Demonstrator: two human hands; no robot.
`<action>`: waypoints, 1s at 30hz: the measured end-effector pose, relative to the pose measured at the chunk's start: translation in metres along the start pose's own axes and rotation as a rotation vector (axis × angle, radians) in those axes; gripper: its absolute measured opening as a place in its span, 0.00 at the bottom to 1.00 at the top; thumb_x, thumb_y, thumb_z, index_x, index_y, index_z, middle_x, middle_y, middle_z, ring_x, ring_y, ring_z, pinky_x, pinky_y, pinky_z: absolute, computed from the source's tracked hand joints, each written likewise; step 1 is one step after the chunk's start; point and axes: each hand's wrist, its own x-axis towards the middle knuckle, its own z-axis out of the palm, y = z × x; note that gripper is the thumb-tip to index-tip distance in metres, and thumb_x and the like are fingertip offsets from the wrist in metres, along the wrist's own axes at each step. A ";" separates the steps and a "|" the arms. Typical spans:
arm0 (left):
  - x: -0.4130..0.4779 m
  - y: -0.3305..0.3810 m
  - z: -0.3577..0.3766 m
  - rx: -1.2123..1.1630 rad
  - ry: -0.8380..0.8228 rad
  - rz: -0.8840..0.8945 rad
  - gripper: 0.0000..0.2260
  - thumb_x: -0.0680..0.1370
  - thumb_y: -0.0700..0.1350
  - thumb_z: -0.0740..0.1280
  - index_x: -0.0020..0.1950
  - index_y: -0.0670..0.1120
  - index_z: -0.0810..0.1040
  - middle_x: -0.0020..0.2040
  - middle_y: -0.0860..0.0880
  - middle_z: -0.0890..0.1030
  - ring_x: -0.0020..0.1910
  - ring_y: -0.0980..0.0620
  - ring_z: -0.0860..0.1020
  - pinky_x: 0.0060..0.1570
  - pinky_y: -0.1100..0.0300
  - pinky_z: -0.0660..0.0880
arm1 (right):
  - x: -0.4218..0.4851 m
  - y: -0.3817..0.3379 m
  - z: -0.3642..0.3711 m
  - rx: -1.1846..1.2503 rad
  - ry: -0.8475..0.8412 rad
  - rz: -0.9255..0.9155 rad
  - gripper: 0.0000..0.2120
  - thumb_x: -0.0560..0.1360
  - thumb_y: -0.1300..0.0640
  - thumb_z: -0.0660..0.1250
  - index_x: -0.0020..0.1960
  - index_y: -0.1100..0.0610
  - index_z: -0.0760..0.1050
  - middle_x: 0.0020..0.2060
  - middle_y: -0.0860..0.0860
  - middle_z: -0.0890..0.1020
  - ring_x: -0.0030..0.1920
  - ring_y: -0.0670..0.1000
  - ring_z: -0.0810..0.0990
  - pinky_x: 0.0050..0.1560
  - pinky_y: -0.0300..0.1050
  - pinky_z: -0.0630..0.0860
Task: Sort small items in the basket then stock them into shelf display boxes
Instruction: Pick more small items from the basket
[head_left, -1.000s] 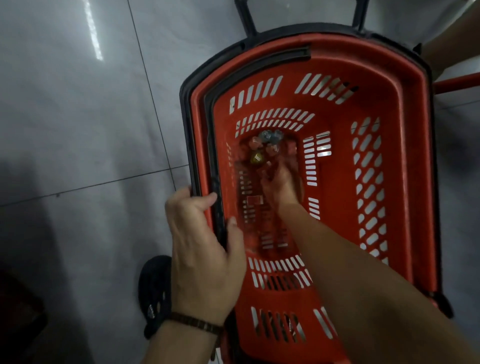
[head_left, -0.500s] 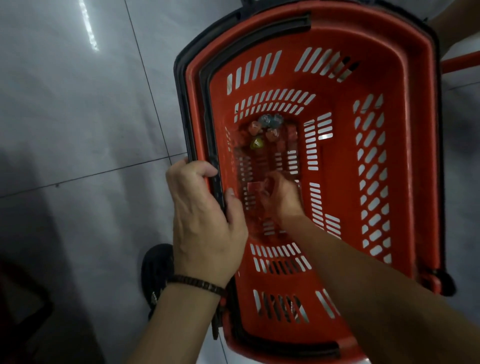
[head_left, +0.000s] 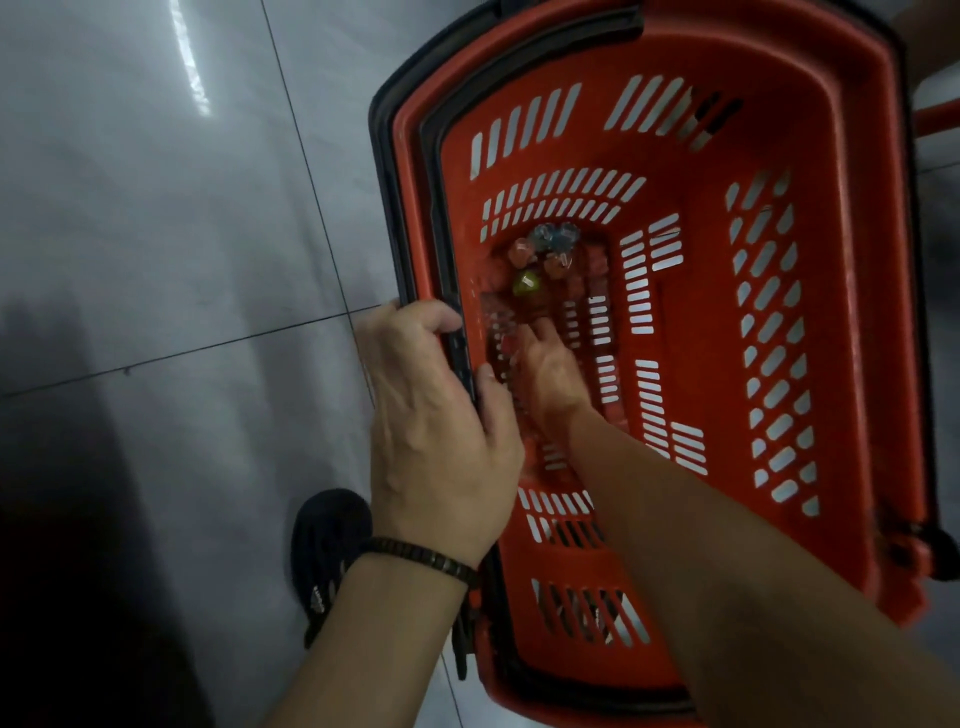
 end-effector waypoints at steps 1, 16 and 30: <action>0.000 -0.002 0.001 -0.001 -0.001 -0.003 0.17 0.76 0.34 0.70 0.63 0.39 0.69 0.59 0.46 0.69 0.59 0.70 0.67 0.55 0.80 0.65 | -0.001 -0.001 -0.002 -0.023 -0.022 0.029 0.16 0.85 0.63 0.62 0.71 0.61 0.74 0.66 0.60 0.77 0.63 0.60 0.79 0.63 0.41 0.74; -0.018 0.064 -0.083 -0.353 -0.131 -0.587 0.14 0.80 0.59 0.67 0.64 0.59 0.73 0.65 0.53 0.77 0.62 0.54 0.78 0.54 0.59 0.79 | -0.163 -0.102 -0.232 0.766 0.039 0.275 0.11 0.70 0.59 0.83 0.50 0.51 0.84 0.42 0.44 0.88 0.40 0.42 0.87 0.42 0.39 0.83; -0.081 0.328 -0.443 -1.425 -0.026 -0.847 0.21 0.81 0.51 0.70 0.68 0.39 0.78 0.61 0.35 0.81 0.61 0.39 0.81 0.64 0.44 0.76 | -0.406 -0.360 -0.565 0.320 -0.008 -0.497 0.22 0.76 0.56 0.77 0.69 0.47 0.81 0.56 0.45 0.74 0.52 0.40 0.75 0.54 0.24 0.71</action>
